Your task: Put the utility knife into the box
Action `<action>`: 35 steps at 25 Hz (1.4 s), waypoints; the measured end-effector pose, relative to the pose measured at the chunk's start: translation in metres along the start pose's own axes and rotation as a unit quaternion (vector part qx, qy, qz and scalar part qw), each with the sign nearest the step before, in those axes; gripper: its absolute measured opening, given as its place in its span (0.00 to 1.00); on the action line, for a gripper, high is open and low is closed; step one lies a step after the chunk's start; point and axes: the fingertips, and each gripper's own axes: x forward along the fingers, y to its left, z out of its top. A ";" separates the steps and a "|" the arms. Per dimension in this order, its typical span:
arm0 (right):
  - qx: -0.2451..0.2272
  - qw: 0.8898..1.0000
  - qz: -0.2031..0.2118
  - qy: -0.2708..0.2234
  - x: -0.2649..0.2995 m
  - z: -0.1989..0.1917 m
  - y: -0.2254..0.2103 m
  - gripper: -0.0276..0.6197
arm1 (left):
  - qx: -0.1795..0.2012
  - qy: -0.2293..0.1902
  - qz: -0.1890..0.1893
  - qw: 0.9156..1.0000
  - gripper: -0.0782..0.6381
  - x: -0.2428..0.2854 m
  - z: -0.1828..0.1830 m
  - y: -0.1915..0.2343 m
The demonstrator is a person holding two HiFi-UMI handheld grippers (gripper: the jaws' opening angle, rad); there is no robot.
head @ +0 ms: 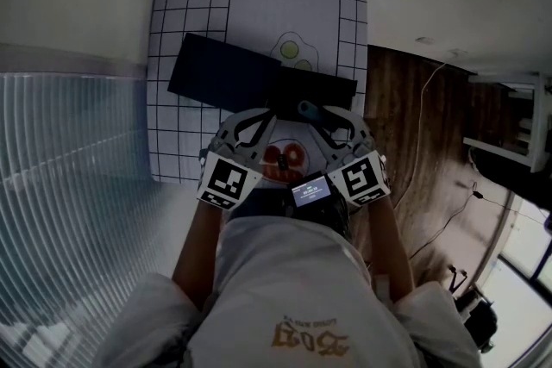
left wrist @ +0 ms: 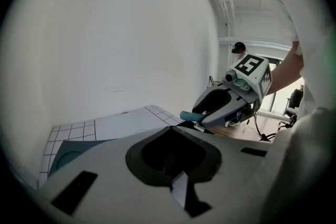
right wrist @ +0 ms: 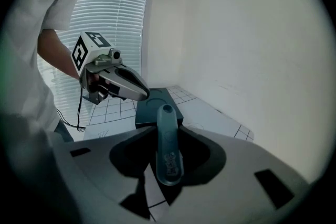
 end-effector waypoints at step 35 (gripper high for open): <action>0.027 0.999 0.004 0.029 0.015 -0.046 -0.065 0.26 | 0.006 0.060 -0.043 0.997 0.12 0.083 -0.005 0.000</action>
